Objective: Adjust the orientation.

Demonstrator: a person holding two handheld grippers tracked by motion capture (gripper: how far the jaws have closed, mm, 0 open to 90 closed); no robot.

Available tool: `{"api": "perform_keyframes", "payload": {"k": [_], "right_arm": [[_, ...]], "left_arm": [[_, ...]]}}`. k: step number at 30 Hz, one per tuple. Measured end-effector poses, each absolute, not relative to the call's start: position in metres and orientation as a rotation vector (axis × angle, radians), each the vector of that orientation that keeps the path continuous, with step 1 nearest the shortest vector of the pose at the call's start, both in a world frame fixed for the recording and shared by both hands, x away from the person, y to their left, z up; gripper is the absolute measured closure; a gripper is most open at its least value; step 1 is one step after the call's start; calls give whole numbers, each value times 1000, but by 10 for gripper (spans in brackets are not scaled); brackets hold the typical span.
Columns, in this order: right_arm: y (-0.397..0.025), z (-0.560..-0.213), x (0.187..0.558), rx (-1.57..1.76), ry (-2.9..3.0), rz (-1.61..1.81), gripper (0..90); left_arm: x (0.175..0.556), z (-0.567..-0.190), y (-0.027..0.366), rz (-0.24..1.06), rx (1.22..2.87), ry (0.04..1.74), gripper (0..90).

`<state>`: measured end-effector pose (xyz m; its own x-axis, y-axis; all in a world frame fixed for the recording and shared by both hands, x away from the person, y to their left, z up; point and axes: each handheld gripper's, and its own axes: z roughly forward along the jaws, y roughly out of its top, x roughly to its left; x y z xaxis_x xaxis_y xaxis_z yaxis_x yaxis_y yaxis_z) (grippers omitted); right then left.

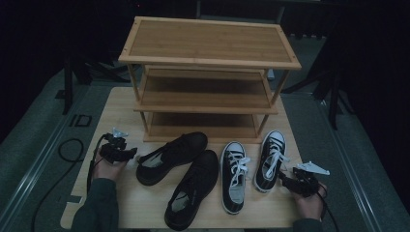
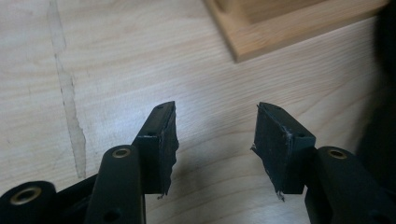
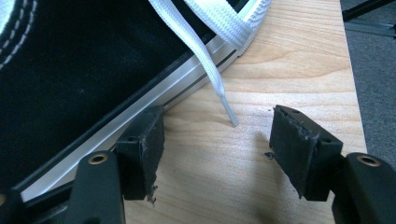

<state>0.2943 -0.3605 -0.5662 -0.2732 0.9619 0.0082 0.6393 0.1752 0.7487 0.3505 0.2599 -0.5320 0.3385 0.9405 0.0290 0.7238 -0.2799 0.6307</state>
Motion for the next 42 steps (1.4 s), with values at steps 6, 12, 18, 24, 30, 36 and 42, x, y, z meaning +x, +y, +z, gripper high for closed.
{"api": "perform_keyframes", "payload": {"k": [6, 12, 18, 24, 30, 36, 42], "right_arm": [[-360, -566, 294, 1505, 1984, 900, 352], [-361, -566, 294, 1505, 1984, 901, 351], [-361, -566, 294, 1505, 1984, 900, 351], [-361, -566, 294, 1505, 1984, 900, 351], [-361, -566, 294, 1505, 1984, 900, 350], [-361, -566, 294, 1505, 1984, 900, 350], [-361, -566, 294, 1505, 1984, 900, 350]], "left_arm": [[346, -510, 255, 557, 2088, 1411, 486], [341, -489, 248, 546, 2097, 1353, 493], [339, -474, 242, 524, 2106, 1309, 493], [337, -463, 236, 509, 2126, 1264, 508], [333, -453, 231, 495, 2154, 1223, 515], [332, -445, 226, 467, 2159, 1221, 529], [332, -442, 216, 447, 2186, 1188, 548]]}}
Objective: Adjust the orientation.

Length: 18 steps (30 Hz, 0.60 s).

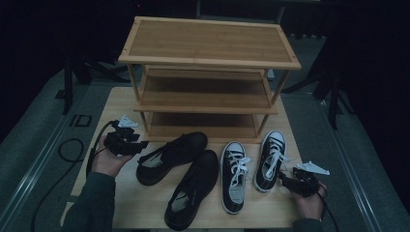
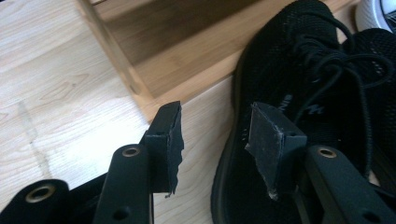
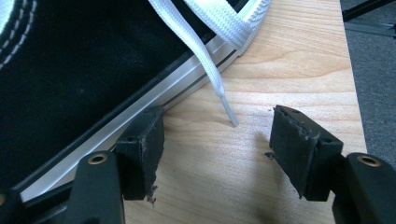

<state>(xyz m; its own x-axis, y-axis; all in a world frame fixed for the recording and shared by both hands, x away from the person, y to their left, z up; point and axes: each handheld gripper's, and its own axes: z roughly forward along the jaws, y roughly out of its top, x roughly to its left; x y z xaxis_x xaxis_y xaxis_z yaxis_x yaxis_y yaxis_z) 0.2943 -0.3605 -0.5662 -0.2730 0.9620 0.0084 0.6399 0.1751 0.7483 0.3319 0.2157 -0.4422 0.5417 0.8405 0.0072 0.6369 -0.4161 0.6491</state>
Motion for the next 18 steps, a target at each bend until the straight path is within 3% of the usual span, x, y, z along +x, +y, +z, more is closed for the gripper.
{"api": "perform_keyframes", "payload": {"k": [18], "right_arm": [[-361, -566, 294, 1505, 1984, 900, 350]], "left_arm": [[330, -443, 191, 392, 2251, 1089, 554]]}}
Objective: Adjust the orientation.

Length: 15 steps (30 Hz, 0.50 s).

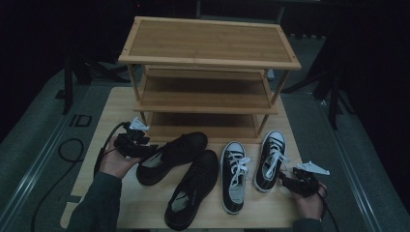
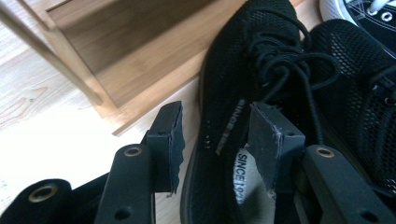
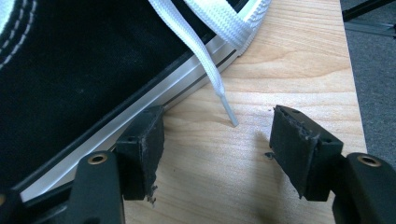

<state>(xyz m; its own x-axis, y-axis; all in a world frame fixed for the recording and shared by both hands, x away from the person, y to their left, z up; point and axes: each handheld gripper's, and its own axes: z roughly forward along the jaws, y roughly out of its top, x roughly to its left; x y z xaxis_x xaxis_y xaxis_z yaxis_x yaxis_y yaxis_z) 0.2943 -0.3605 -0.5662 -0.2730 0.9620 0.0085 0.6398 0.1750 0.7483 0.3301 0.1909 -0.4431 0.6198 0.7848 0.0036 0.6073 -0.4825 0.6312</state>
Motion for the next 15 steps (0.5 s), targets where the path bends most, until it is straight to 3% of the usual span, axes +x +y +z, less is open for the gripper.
{"api": "perform_keyframes", "payload": {"k": [15], "right_arm": [[-361, -566, 294, 1505, 1984, 900, 350]], "left_arm": [[331, -454, 174, 421, 2361, 1076, 567]]}}
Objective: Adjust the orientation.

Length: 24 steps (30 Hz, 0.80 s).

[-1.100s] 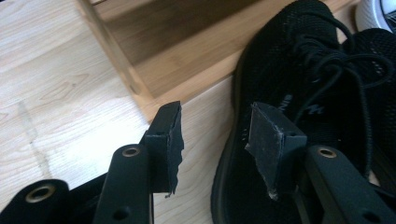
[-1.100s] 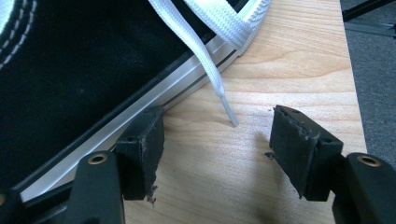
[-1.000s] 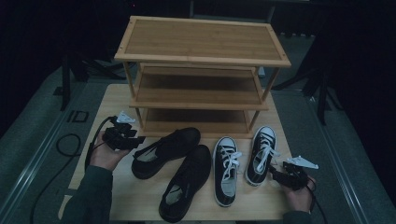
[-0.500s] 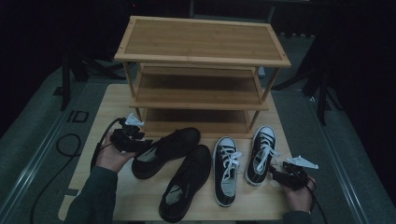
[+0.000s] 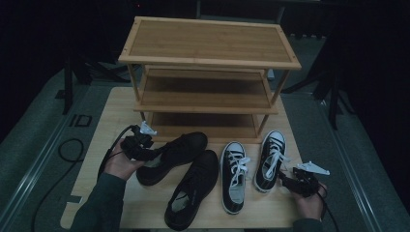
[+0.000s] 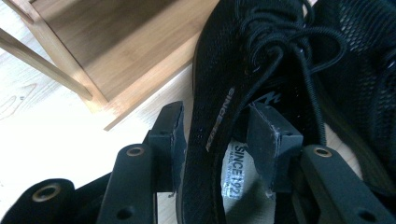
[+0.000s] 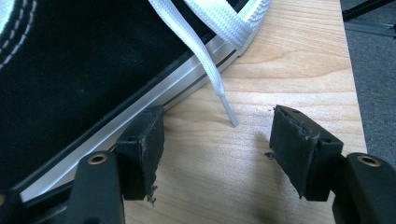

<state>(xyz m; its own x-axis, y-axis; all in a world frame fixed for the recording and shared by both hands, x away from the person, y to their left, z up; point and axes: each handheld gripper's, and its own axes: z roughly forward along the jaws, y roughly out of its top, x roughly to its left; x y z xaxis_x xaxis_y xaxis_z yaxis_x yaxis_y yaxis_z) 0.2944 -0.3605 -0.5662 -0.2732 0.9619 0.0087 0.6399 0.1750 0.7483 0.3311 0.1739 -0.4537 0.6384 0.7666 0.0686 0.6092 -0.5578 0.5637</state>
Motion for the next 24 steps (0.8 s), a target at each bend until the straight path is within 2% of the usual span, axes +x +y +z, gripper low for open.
{"api": "perform_keyframes", "payload": {"k": [15, 18, 24], "right_arm": [[-361, -566, 294, 1505, 1984, 900, 350], [-361, -566, 294, 1505, 1984, 901, 350], [-361, -566, 294, 1505, 1984, 901, 350]], "left_arm": [[351, -476, 159, 367, 2489, 1110, 624], [352, -478, 156, 393, 2503, 1117, 671], [351, -476, 157, 439, 2494, 1102, 846]]}}
